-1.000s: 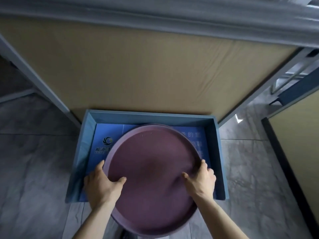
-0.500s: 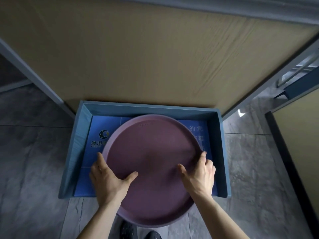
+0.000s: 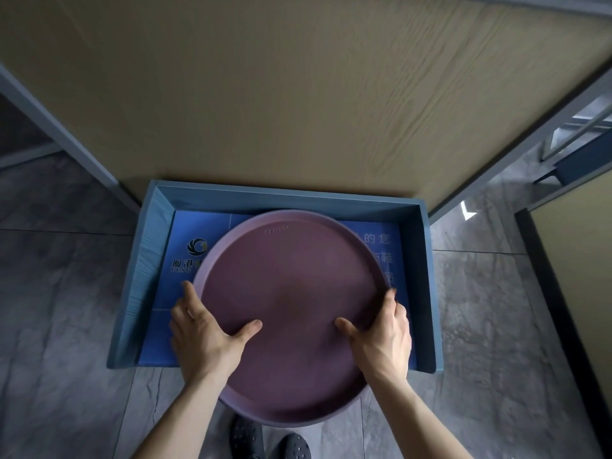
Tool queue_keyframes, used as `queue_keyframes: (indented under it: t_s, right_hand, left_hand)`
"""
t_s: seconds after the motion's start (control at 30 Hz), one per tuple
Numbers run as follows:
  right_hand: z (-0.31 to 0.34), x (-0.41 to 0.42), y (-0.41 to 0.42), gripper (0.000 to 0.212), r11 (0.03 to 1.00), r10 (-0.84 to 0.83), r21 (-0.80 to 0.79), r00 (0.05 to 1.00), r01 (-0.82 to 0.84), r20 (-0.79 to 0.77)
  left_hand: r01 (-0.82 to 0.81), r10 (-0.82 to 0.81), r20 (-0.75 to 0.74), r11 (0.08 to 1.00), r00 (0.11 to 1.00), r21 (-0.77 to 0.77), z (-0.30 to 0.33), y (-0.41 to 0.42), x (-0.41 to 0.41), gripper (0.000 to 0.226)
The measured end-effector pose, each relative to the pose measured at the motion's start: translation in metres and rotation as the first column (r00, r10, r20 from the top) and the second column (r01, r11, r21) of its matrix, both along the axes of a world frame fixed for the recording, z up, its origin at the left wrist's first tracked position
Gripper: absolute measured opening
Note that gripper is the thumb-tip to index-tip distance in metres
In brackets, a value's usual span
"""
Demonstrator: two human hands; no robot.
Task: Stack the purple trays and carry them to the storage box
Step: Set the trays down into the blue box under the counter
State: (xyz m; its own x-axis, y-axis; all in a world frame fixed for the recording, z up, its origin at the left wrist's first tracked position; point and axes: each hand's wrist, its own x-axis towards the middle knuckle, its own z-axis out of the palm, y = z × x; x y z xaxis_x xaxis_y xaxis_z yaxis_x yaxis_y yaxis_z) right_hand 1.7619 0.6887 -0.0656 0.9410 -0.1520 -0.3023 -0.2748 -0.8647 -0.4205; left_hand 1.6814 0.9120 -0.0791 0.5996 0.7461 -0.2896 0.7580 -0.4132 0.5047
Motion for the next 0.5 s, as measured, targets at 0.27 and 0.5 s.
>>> queue_keyframes:
  t_s: [0.27, 0.5]
  right_hand:
    - [-0.003, 0.001, 0.002, 0.119, 0.998, 0.030, -0.049, 0.999, -0.031, -0.025]
    - [0.007, -0.003, -0.001, 0.128, 0.938, 0.291, -0.197, 0.957, -0.286, -0.004]
  left_hand:
    - [0.000, 0.000, -0.029, 1.000, 1.000, 0.000, -0.002, 0.000, 0.002, 0.143]
    - [0.219, -0.194, -0.143, 0.959, 0.971, 0.181, 0.015, -0.007, 0.003, 0.135]
